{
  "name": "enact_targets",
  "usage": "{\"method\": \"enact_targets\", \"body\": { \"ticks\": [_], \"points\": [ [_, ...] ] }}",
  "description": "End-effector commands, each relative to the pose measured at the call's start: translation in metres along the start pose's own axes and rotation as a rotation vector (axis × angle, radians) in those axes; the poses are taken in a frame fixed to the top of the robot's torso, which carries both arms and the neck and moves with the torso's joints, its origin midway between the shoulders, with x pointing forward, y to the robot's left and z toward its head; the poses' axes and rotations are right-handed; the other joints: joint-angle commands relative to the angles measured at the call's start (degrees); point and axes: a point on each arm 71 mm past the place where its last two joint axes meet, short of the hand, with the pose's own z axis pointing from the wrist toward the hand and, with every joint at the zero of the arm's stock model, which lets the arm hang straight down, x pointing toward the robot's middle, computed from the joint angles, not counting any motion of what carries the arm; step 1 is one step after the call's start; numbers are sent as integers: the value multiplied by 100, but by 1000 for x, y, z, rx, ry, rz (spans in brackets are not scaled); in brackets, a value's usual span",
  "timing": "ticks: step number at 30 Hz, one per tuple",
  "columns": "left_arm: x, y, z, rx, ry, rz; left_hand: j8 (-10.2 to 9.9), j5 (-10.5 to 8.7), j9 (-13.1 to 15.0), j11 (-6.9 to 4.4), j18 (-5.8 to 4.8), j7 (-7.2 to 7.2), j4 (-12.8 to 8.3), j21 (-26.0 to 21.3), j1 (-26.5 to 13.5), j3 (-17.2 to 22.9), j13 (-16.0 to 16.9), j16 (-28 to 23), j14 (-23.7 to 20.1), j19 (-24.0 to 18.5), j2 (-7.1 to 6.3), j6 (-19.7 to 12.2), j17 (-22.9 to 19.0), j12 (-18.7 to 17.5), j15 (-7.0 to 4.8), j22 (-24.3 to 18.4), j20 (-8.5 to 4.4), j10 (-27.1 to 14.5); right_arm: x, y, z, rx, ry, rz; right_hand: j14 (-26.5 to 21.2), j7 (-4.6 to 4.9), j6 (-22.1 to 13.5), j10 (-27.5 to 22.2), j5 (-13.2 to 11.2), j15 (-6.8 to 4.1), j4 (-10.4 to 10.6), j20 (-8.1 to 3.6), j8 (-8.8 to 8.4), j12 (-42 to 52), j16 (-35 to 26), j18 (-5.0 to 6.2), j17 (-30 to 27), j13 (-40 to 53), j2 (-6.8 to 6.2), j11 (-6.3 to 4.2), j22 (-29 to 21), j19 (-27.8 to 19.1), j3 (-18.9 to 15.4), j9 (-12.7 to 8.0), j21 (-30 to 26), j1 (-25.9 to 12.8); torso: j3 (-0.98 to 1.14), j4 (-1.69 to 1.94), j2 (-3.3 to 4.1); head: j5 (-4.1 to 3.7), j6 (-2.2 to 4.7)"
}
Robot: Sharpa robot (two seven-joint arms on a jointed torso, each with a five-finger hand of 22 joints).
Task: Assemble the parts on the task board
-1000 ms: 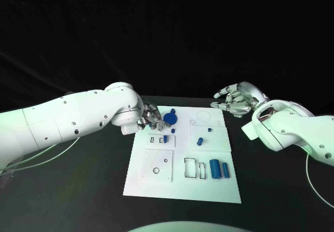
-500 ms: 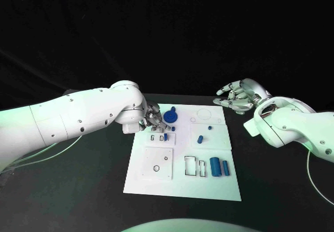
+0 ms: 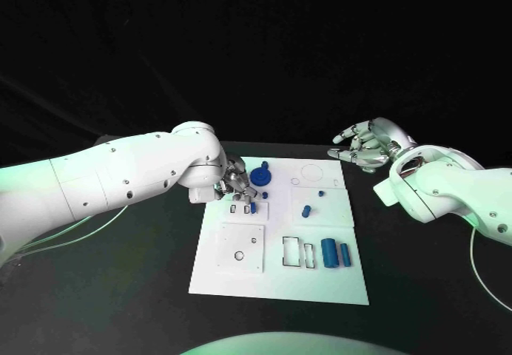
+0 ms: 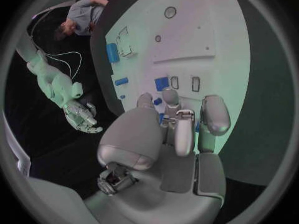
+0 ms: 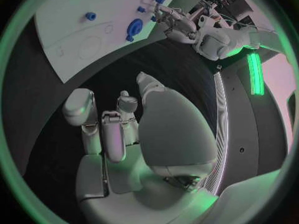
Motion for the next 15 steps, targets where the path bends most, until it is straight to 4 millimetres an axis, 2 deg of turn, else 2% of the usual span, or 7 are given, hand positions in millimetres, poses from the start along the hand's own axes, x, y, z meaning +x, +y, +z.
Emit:
{"method": "enact_targets", "body": {
  "ticks": [1, 15],
  "points": [
    [3, -2, 1, 2, 41, 8, 47, -23, 2, -16, -58, -11, 4, 0, 13, -156, -2, 37, 606, -2, -22, 64, 1508, 6, -13, 7, -31, -41, 1, 0, 0, 2, 9, -4, 362, 0, -54, -14, 27, 27, 14, -1, 8, -29, -30, 56, 718, -5, -41, -24, 3, 5, 32, 9, -8, 4, -4, 3, -3, -11, -9],
    [6, -2, 3, -9, 73, 31, 169, -32, 37, -46, -58, -50, 6, -1, 11, -155, 63, 37, 606, 0, 4, 180, 1508, 73, -36, 23, -49, -10, 3, 0, 1, 3, 13, -4, 363, -1, -54, 0, 48, 27, 16, -2, 21, -16, -29, 54, 720, 5, -43, -24, 10, 11, 35, 11, 0, -14, -7, 10, -8, -8, -29]
  ]
}}
